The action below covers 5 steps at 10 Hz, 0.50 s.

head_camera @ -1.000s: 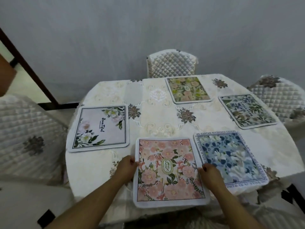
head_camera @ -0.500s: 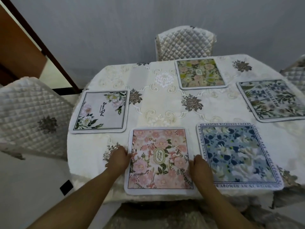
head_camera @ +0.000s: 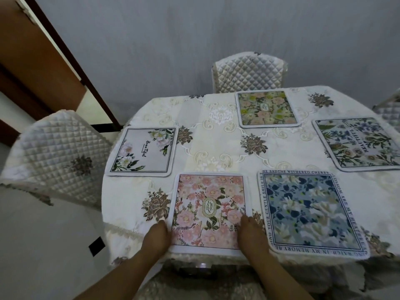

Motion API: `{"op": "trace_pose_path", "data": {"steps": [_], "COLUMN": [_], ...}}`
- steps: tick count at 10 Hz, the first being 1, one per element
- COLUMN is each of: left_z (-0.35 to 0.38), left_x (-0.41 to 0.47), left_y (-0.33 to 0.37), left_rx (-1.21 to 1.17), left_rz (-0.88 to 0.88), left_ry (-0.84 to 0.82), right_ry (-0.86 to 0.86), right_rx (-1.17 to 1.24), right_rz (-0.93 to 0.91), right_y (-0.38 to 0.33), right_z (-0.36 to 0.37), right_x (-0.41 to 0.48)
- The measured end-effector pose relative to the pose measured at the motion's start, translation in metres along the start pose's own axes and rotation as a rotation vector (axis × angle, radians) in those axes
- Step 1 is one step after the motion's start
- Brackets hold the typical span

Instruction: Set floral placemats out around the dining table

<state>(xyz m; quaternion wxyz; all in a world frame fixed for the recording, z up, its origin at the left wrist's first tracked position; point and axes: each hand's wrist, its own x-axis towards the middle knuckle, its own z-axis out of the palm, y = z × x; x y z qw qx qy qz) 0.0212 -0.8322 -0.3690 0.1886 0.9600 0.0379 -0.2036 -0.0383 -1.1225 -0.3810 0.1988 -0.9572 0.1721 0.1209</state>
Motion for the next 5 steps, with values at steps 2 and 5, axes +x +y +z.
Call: {"op": "trace_pose_path", "data": {"steps": [2, 5], "left_z": [-0.004, -0.087], "left_x": [-0.038, -0.061], "left_y": [-0.004, 0.006], "left_rx": [0.071, 0.352], "left_rz": [0.036, 0.306], "left_ry": [-0.112, 0.054], "right_ry": [-0.059, 0.084], "right_rx": [-0.081, -0.225], "right_rz": [-0.047, -0.072], "right_y": [-0.007, -0.019], "right_z": [-0.018, -0.078], "right_x": [-0.01, -0.077]}}
